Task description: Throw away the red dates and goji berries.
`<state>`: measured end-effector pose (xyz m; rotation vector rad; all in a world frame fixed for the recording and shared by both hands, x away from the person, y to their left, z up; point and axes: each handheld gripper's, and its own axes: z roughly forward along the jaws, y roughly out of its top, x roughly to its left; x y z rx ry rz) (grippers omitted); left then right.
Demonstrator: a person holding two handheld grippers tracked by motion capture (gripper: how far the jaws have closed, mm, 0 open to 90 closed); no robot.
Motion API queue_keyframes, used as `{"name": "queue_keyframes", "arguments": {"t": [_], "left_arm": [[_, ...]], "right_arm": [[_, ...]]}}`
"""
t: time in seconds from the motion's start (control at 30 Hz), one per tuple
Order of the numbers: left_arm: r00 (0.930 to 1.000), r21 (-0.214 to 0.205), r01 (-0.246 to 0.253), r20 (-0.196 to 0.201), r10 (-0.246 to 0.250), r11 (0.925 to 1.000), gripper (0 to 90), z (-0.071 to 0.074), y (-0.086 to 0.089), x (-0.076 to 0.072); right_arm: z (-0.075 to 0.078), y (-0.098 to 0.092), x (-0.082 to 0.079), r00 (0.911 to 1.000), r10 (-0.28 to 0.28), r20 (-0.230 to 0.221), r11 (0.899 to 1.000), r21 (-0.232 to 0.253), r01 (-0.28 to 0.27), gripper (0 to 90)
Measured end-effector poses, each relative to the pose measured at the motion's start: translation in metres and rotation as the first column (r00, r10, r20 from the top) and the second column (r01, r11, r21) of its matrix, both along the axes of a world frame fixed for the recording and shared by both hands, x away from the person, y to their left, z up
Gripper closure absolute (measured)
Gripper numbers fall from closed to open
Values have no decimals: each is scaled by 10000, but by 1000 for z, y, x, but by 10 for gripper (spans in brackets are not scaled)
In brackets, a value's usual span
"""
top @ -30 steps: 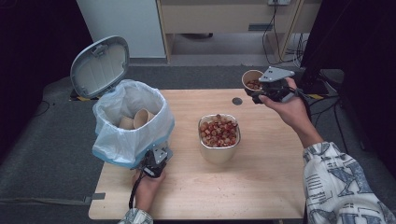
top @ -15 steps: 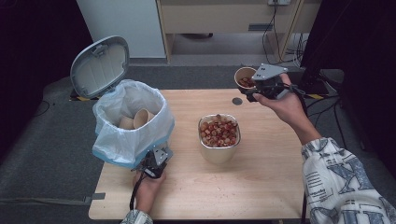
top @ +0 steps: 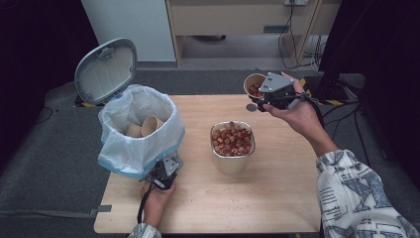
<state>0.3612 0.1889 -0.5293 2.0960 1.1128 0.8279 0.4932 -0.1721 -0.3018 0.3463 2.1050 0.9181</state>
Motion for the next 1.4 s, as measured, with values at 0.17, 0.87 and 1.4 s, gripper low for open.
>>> {"name": "queue_keyframes", "arguments": {"t": [0.17, 0.87, 1.4], "left_arm": [[10000, 57, -9, -24, 9, 10000, 893, 0, 0, 0], [10000, 95, -18, -31, 18, 10000, 893, 0, -1, 0], [10000, 84, -27, -57, 27, 10000, 893, 1, -1, 0]], "right_arm": [[4, 2, -7, 9996, 240, 152, 9996, -161, -238, 317], [19, 8, -20, 9960, 600, 659, 9954, -782, -548, 314], [24, 22, -23, 9908, 605, 1209, 9824, -1832, -376, 311]]}}
